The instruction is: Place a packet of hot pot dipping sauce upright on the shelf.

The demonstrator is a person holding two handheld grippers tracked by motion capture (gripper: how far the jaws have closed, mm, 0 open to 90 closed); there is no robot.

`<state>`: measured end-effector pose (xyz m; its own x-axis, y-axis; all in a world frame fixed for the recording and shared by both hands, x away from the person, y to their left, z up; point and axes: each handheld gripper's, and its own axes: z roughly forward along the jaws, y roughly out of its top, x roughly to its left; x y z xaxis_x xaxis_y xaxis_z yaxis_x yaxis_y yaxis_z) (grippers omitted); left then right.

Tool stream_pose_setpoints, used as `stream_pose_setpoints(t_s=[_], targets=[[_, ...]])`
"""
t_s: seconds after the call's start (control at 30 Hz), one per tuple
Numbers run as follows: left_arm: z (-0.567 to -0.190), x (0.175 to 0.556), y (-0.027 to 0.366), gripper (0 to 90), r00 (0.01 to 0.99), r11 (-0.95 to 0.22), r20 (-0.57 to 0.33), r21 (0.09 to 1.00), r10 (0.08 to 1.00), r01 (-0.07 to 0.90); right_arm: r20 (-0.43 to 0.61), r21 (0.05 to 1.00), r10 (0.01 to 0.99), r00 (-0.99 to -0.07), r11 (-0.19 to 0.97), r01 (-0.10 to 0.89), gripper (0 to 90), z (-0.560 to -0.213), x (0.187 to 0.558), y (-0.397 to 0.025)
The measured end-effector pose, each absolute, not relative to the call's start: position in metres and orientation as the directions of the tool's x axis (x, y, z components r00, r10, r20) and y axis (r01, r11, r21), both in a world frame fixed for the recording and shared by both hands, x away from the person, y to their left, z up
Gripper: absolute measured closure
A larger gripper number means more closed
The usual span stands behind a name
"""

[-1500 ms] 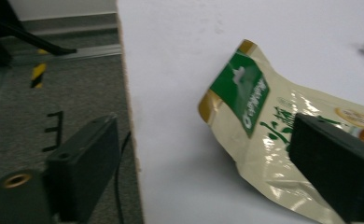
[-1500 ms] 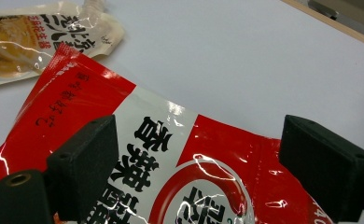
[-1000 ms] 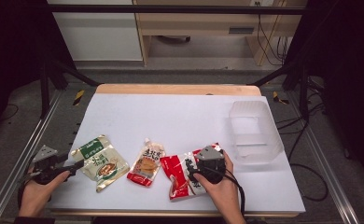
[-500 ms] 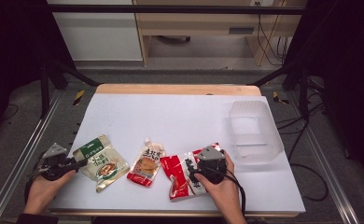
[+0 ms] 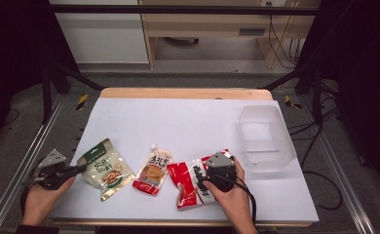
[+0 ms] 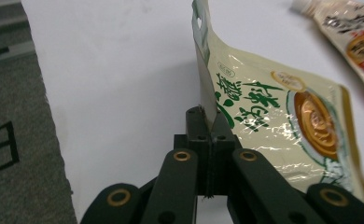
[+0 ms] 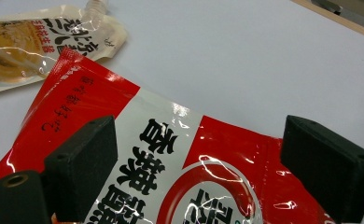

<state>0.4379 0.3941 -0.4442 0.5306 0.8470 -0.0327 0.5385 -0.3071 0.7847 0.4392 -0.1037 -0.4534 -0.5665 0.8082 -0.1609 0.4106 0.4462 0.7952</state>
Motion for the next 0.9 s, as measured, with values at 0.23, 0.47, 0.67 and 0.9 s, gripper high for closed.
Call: stream_pose_setpoints(t_s=[0.23, 0.47, 0.67, 0.9], targets=[[-0.41, 0.424, 0.385, 90.0, 0.577, -0.32, 0.004, 0.835, 0.817, 0.447, -0.137, 0.802, 0.811, -0.569, 0.428, 0.417, 11.4, -0.453, 0.439, -0.104], [-0.37, 0.409, 0.356, 90.0, 0.67, -0.401, 0.064, 0.841, 0.74, 0.362, -0.115, 0.814, 0.784, -0.61, 0.426, 0.394, 12.1, -0.439, 0.436, -0.102], [-0.339, 0.403, 0.33, 90.0, 0.728, -0.523, 0.169, 0.801, 0.664, 0.291, -0.114, 0.82, 0.747, -0.655, 0.443, 0.362, 11.0, -0.419, 0.436, -0.096], [-0.319, 0.416, 0.328, 90.0, 0.745, -0.526, 0.17, 0.805, 0.646, 0.273, -0.086, 0.793, 0.65, -0.755, 0.503, 0.343, 12.5, -0.408, 0.443, -0.088]])
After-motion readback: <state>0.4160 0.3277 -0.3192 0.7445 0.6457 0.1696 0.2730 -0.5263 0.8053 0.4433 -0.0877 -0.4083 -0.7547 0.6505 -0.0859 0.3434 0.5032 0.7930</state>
